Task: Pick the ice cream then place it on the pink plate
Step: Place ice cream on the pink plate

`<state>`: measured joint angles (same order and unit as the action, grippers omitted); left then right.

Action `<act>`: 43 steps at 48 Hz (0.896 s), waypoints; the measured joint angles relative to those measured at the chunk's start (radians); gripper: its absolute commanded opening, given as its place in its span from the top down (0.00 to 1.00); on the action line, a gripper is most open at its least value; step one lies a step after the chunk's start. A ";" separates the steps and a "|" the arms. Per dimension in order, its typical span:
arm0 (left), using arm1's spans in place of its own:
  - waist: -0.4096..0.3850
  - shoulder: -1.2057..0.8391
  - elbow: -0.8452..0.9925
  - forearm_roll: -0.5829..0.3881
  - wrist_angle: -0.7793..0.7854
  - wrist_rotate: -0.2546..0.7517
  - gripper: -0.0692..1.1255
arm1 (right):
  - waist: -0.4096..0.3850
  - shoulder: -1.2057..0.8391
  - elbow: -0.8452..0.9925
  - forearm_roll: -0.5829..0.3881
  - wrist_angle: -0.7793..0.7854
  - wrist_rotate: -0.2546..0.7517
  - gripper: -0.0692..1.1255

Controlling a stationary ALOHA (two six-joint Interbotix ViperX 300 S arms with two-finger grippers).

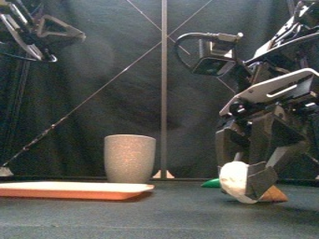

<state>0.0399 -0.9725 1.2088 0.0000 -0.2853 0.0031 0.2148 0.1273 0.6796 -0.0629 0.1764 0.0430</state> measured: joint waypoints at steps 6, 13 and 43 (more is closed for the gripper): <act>-0.002 0.000 0.000 0.002 0.000 0.000 0.96 | -0.002 0.000 -0.006 -0.003 0.002 -0.002 0.55; 0.000 0.000 0.000 0.002 0.000 0.000 0.96 | -0.015 0.000 -0.061 -0.044 0.000 -0.012 0.55; 0.000 -0.023 0.009 0.000 0.000 0.000 0.96 | -0.169 0.298 -0.627 -0.285 -0.002 -0.011 0.44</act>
<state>0.0399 -0.9956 1.2180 0.0000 -0.2853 0.0031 0.0460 0.4249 0.0522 -0.3482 0.1749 0.0322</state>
